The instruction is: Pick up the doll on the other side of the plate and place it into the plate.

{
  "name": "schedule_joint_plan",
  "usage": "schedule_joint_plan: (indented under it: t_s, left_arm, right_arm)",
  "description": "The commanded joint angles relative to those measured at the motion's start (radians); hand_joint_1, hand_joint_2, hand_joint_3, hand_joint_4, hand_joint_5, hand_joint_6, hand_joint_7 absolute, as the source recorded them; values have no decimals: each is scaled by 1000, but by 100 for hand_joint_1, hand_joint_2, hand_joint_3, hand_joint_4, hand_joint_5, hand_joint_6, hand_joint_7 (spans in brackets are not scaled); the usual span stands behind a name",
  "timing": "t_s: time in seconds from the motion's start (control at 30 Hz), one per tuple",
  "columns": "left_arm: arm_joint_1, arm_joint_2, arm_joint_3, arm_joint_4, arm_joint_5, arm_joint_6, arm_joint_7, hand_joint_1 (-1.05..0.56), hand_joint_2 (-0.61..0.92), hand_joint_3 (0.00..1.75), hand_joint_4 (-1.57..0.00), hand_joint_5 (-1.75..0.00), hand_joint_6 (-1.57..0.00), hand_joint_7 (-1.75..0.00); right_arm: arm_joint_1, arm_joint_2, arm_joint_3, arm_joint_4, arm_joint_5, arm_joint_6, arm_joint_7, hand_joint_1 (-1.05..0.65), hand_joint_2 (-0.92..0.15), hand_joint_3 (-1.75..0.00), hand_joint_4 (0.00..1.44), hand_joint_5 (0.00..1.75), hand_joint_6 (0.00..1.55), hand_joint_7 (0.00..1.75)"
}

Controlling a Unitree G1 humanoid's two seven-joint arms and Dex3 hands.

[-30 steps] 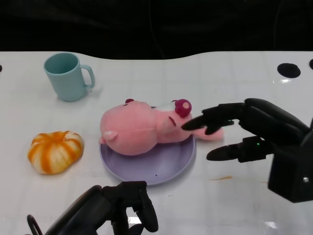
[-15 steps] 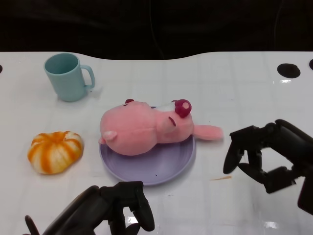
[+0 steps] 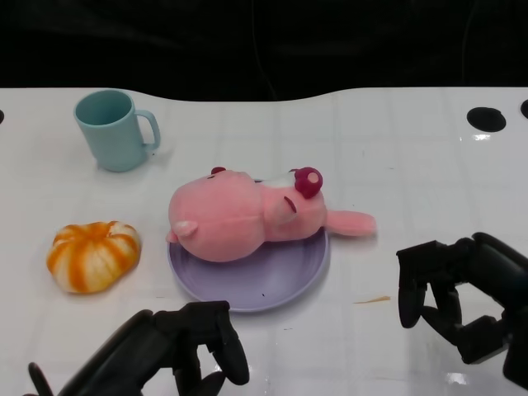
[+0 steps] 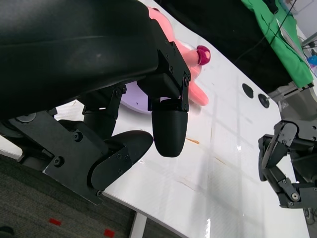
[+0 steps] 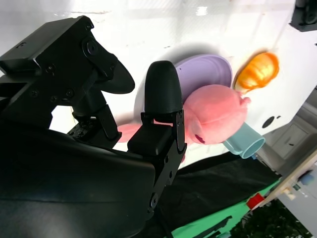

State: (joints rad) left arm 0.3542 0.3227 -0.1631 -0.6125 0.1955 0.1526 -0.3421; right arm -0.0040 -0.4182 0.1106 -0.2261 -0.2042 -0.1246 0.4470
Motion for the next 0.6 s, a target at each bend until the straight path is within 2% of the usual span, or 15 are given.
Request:
schedule_joint_plan:
  t_s: [0.03, 0.6]
  left_arm:
    - [12, 16, 15, 9, -4, -19, 2, -15, 54, 118, -69, -175, -65, -144]
    - [27, 19, 53, 52, -22, -89, -3, -16, 54, 116, -68, -175, -65, -143]
  right_arm:
    - [1, 8, 12, 23, -17, -10, -28, 2, -37, -130, 87, 175, 77, 153]
    - [-32, 23, 46, 77, -60, -20, -68, -1, -33, -133, 90, 175, 78, 151]
